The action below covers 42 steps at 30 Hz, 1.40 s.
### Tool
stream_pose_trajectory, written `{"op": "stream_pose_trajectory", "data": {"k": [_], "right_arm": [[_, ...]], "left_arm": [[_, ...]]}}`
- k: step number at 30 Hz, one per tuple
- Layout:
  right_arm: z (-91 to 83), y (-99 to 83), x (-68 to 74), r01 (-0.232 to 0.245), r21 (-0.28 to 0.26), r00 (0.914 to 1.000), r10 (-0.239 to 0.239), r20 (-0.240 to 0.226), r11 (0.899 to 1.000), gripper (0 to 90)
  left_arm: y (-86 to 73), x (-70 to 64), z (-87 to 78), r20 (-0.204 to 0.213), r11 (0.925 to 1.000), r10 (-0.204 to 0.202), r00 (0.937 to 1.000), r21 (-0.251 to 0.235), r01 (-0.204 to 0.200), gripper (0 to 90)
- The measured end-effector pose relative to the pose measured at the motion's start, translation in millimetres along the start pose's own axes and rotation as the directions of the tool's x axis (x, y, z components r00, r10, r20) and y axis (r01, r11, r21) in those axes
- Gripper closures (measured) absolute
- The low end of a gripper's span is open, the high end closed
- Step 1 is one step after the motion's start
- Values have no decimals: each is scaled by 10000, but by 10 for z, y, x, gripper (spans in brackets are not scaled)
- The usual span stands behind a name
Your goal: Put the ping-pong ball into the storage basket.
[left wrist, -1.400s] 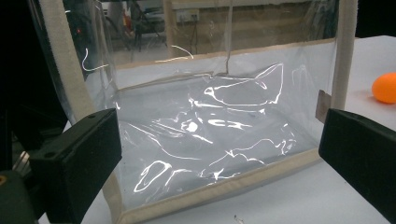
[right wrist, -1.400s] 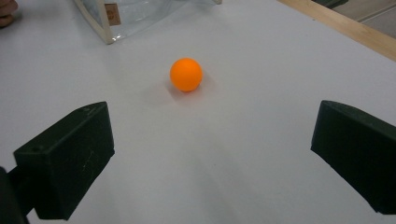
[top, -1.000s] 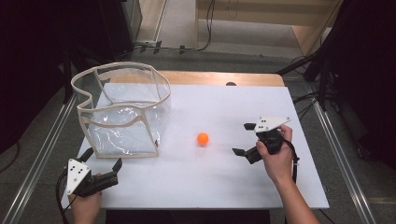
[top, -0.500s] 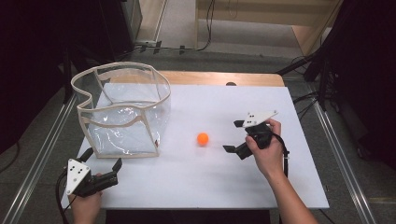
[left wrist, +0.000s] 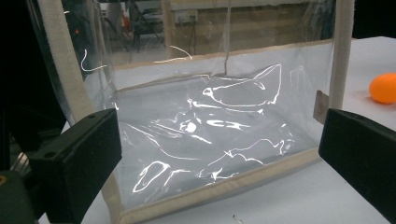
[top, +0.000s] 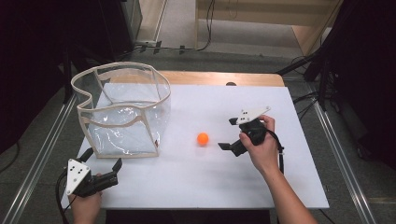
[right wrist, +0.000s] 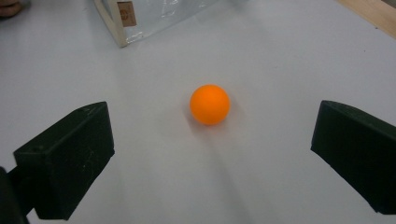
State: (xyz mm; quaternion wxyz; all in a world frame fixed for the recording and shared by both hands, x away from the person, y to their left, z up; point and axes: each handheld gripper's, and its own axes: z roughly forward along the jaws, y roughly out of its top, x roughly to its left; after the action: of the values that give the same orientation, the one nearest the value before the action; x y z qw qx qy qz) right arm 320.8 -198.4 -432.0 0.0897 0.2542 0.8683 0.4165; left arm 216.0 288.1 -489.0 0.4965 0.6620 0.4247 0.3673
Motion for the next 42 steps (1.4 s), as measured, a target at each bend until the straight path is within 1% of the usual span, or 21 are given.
{"op": "stream_pose_trajectory", "data": {"k": [2, 5, 8, 10, 11, 14, 18, 23, 27, 30, 34, 38, 39, 42], "right_arm": [[4, 6, -1, 28, 11, 10000, -28, 5, 10000, 0], [36, 34, 2, 112, 148, 9999, -110, -112, 9998, 0], [60, 58, 3, 144, 329, 9998, -140, -112, 9994, 0], [70, 67, 2, 162, 348, 9999, -159, -65, 9993, 0], [87, 86, -2, 235, 465, 9997, -229, -122, 9986, 0], [114, 116, 3, 325, 634, 9995, -322, -59, 9975, 0], [140, 146, -1, 389, 765, 9992, -381, -121, 9963, 0], [191, 197, -8, 533, 1000, 9984, -510, -259, 9936, 0], [221, 210, -1, 549, 1193, 9983, -521, -265, 9913, 0], [266, 226, -7, 647, 1406, 9974, -595, -409, 9879, 0], [299, 256, -7, 742, 1660, 9966, -673, -468, 9833, 0], [313, 290, -4, 868, 1727, 9955, -788, -525, 9811, 0], [319, 299, -6, 961, 1751, 9946, -877, -547, 9799, 0], [329, 318, -7, 998, 1824, 9943, -911, -556, 9781, 0]], "left_arm": [[0, 0, 0, -2, 10000, -2, 10000, 1, 2, 0], [0, -2, 1, -4, 10000, 4, 10000, 0, -4, 0], [0, -3, 1, -5, 10000, 11, 10000, 5, -11, 0], [0, -2, 0, -3, 10000, 8, 10000, 5, -8, 0], [0, -1, 1, -1, 10000, 7, 10000, 1, -7, 0], [0, -1, 1, -2, 10000, 6, 10000, -1, -6, 0], [0, -1, 0, 7, 10000, 9, 10000, -1, -9, 0], [0, -3, 0, 6, 10000, 14, 10000, -2, -14, 0], [0, -5, 0, 8, 10000, 21, 10000, -3, -21, 0], [-1, -5, -1, 18, 10000, 33, 10000, -8, -33, 0], [-1, -5, -1, 14, 10000, 30, 10000, -2, -30, 0], [-1, -4, 0, 27, 10000, 20, 10000, -14, -19, 0], [-1, -4, 0, 30, 10000, 20, 10000, -16, -20, 0], [-1, -3, 0, 37, 10000, 18, 10000, -17, -18, 0]]}}
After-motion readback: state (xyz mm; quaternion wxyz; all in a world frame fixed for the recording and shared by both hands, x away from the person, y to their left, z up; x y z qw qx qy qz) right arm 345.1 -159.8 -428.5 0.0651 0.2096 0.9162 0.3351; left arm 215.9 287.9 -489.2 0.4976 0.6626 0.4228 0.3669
